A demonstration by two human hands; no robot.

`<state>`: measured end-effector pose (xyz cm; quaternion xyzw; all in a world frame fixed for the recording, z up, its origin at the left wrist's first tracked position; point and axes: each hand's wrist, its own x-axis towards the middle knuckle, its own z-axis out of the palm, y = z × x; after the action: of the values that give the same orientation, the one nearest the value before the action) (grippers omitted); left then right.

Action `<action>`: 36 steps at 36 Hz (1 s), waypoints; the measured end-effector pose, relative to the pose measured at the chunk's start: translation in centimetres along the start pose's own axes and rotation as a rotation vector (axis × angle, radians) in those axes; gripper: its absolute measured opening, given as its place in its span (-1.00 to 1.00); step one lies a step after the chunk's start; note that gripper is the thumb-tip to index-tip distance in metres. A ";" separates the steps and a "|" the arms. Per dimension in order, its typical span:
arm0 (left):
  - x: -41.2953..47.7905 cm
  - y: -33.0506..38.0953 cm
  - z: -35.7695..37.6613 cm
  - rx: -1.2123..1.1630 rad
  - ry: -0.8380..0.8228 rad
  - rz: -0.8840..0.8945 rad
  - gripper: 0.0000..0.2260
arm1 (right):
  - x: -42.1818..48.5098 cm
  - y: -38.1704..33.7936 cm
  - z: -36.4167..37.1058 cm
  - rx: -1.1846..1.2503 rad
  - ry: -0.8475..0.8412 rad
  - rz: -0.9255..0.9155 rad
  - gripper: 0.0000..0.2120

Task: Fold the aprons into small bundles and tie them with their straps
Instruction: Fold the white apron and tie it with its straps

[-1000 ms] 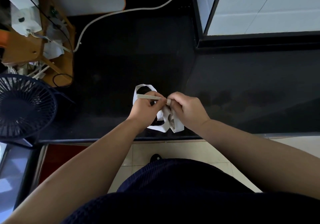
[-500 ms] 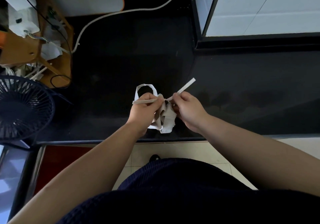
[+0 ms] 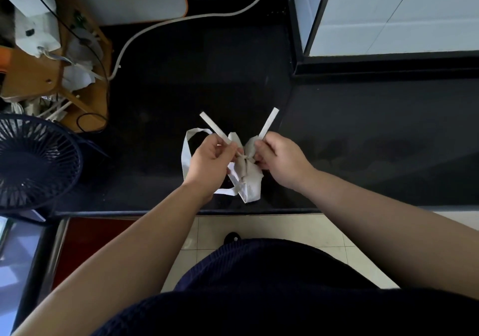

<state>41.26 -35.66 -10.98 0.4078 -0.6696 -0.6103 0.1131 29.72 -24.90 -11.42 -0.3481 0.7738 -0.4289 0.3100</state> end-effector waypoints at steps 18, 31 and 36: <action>0.3 1.7 -0.7 0.546 -0.390 0.073 -0.87 | 1.0 0.5 -1.2 -0.697 -0.227 -0.373 -0.82; -1.2 0.4 0.5 0.473 -0.040 0.311 -0.85 | 0.7 -1.6 -0.6 -0.416 -0.222 0.006 -0.71; -1.1 0.3 0.1 0.434 -0.026 0.287 -0.86 | 0.4 -1.5 -1.0 -0.512 -0.340 -0.089 -0.71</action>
<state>41.77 -34.86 -10.36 0.3155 -0.8373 -0.4353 0.0996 29.09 -25.36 -9.71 -0.5154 0.7776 -0.1687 0.3182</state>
